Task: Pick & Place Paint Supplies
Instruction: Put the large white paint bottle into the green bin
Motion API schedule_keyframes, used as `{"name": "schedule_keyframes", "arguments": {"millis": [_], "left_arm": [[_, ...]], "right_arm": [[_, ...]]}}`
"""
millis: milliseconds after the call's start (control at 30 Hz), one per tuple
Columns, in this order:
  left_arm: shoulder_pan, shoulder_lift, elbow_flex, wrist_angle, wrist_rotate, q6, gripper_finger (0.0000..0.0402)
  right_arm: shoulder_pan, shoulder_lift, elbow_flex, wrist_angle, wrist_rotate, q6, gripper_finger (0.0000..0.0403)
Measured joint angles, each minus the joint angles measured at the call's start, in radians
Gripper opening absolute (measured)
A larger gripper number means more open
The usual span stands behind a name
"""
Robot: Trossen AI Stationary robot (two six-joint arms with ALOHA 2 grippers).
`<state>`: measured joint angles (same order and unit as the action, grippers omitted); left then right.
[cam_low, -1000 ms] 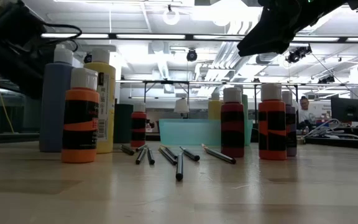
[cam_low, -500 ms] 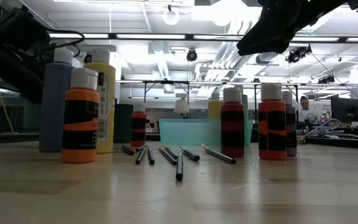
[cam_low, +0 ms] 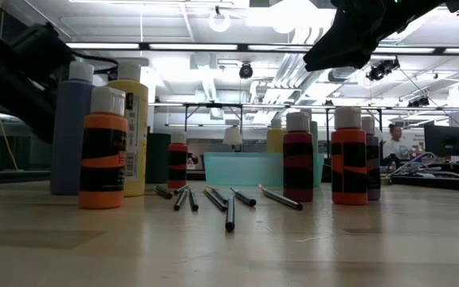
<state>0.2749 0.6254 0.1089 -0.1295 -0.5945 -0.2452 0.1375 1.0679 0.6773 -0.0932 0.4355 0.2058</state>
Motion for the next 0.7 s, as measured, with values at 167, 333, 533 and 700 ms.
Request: {"name": "schedule_keyframes", "arguments": {"millis": [167,333,533,700], "left_arm": [[0.000,0.077,0.002,0.081,-0.025,0.000,0.0308],[0.001,0.134,0.002,0.130,-0.052,-0.008,0.0308],[0.001,0.189,0.003,0.171,-0.053,-0.022,0.0308],[0.001,0.244,0.003,0.226,-0.069,-0.024,0.0308]], "right_arm": [[0.000,0.000,0.000,0.000,0.000,-0.001,0.0188],[0.000,0.000,0.000,0.000,0.000,-0.004,0.0188],[0.000,0.000,0.000,0.000,0.000,-0.011,0.0188],[0.000,0.000,0.000,0.000,0.000,-0.012,0.0188]]}}
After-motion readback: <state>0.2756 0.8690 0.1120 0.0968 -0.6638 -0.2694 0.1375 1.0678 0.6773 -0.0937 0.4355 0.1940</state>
